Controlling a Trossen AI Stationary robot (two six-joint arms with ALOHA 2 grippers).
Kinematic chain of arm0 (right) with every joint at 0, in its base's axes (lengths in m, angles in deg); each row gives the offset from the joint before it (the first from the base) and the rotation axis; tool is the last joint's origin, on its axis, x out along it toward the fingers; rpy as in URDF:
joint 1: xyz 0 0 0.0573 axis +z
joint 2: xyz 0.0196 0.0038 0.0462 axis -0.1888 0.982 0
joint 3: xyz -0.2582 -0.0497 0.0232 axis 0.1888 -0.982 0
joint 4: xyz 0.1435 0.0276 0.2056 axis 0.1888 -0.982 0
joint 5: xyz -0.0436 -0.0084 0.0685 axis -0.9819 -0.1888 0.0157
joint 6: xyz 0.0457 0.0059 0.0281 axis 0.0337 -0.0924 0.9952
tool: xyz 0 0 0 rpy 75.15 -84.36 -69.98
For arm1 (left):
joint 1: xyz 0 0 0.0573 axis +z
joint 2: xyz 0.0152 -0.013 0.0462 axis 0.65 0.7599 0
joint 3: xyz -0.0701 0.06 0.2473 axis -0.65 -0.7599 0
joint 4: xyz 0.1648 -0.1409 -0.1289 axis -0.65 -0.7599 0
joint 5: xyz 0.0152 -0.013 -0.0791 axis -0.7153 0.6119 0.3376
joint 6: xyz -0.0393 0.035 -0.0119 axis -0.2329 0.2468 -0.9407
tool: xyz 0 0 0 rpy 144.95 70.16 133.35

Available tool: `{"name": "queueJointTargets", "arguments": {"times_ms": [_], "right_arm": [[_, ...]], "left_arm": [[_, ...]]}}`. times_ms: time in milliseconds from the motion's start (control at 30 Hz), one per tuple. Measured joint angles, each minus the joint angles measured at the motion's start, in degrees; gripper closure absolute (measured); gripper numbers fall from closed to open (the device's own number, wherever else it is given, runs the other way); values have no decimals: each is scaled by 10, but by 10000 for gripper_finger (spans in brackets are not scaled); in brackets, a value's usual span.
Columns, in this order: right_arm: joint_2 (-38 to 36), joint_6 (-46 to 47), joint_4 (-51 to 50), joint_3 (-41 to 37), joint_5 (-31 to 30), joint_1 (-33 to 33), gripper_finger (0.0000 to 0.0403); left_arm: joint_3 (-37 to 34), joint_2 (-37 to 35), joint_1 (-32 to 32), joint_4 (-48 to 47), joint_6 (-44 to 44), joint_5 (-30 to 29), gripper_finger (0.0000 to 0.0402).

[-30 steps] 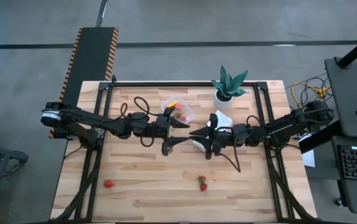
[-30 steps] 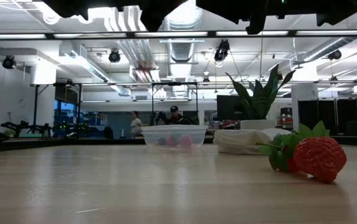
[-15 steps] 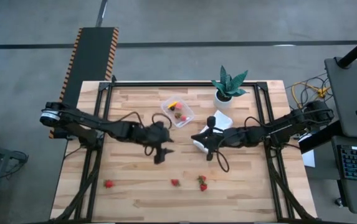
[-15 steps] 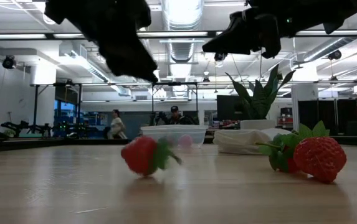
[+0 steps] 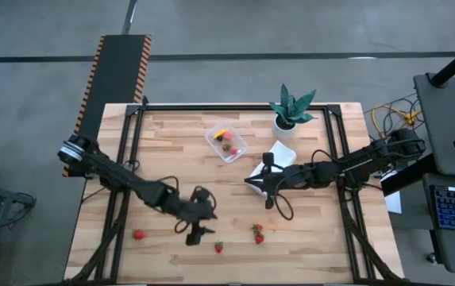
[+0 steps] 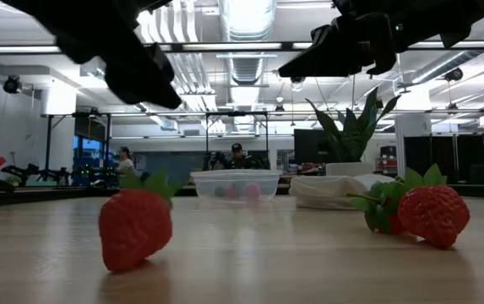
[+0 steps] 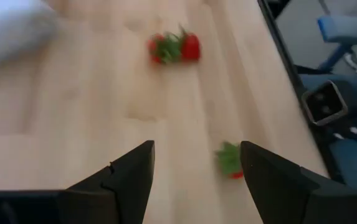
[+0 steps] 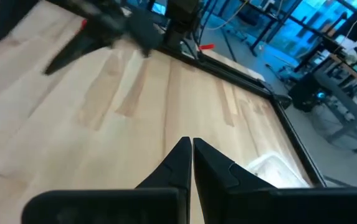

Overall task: Pick and placing Produce into tupperware
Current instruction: Put the strawberry into the transparent bin

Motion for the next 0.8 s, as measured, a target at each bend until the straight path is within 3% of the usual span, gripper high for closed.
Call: {"name": "queueJointTargets", "arguments": {"times_ms": [367,567,800], "right_arm": [[0,-4,4,0,39,3,394],[0,-8,4,0,82,3,394],[0,-3,5,0,86,3,394]], "left_arm": [[67,98,-46,3,-21,4,180],[111,132,-71,-78,-24,4,177],[158,183,-78,-89,-9,-1,134]]}}
